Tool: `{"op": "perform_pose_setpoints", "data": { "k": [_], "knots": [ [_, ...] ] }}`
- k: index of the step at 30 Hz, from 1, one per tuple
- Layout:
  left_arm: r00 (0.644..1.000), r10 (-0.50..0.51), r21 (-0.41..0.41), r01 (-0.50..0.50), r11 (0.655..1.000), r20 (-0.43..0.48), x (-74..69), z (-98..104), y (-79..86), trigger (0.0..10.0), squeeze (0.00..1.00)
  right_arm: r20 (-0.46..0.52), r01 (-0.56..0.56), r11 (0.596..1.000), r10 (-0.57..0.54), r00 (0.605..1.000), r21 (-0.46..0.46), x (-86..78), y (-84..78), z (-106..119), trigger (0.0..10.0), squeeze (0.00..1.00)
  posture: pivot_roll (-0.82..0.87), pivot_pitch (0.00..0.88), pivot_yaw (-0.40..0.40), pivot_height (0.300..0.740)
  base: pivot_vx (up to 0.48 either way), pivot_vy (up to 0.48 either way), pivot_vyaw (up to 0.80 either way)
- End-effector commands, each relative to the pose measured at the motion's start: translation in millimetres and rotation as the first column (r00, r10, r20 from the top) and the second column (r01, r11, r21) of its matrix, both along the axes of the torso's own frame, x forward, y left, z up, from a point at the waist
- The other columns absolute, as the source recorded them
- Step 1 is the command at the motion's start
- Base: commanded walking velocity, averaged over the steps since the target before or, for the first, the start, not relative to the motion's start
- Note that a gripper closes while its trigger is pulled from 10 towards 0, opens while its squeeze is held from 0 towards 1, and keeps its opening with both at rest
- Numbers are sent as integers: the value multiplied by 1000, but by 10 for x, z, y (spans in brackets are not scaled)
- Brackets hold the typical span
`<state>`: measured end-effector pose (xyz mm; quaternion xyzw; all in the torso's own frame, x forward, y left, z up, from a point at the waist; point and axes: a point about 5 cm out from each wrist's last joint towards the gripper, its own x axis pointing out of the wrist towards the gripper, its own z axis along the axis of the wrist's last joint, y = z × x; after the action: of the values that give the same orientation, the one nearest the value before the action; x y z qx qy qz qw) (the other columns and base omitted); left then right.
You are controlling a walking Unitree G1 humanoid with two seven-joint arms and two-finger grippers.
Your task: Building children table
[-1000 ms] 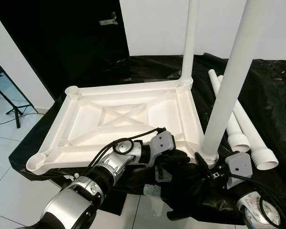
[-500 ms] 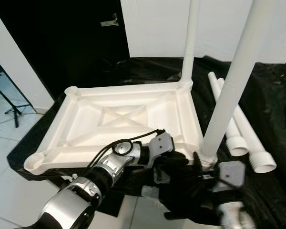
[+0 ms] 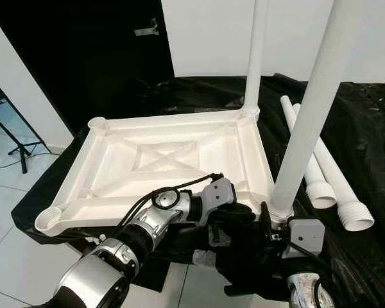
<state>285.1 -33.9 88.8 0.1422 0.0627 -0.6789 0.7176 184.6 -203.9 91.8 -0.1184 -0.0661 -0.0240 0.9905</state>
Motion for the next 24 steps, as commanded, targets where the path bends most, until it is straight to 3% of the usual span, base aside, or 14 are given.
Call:
{"op": "perform_pose_setpoints", "data": {
  "k": [1,5,6,15,16,18,19,20,24],
  "knots": [
    [980,98,197,-63,978,-172,-231,-564,168,10000,0,-57,-20,1000,18,998,-20,-10,-53,-98,10000,1000,6,0,92,740,0,0,0],
    [980,98,196,-63,979,-173,-231,-563,166,10000,0,-57,-83,994,79,995,-69,21,-176,-30,10000,1000,1,0,91,740,0,0,0],
    [980,99,195,-64,979,-173,-227,-559,164,10000,0,-53,-114,988,109,993,-100,37,-237,32,10000,0,-2,0,92,740,0,0,0],
    [980,97,191,-63,980,-175,-235,-557,149,10000,0,-52,-239,956,234,971,-167,62,-285,203,10000,0,-3,0,91,740,0,0,0],
    [980,97,191,-62,980,-176,-236,-559,151,10000,0,-59,-255,951,248,967,-178,60,-290,206,7451,0,-2,0,92,740,0,0,0],
    [980,97,191,-62,980,-176,-237,-560,152,10000,0,-63,-263,947,256,965,-186,59,-295,207,7451,0,-2,0,92,740,0,0,0],
    [979,97,191,-62,980,-177,-238,-562,155,10000,0,-65,-266,945,258,964,-189,57,-306,209,4392,0,-3,0,94,740,0,0,0],
    [979,96,192,-61,979,-179,-242,-566,158,10000,0,-68,-274,944,265,962,-186,54,-319,209,0,0,-2,0,95,740,0,0,0],
    [979,93,194,-57,979,-183,-256,-580,163,10000,0,-78,-290,943,280,957,-166,43,-333,196,0,0,-4,0,97,740,0,0,0]
  ]
}}
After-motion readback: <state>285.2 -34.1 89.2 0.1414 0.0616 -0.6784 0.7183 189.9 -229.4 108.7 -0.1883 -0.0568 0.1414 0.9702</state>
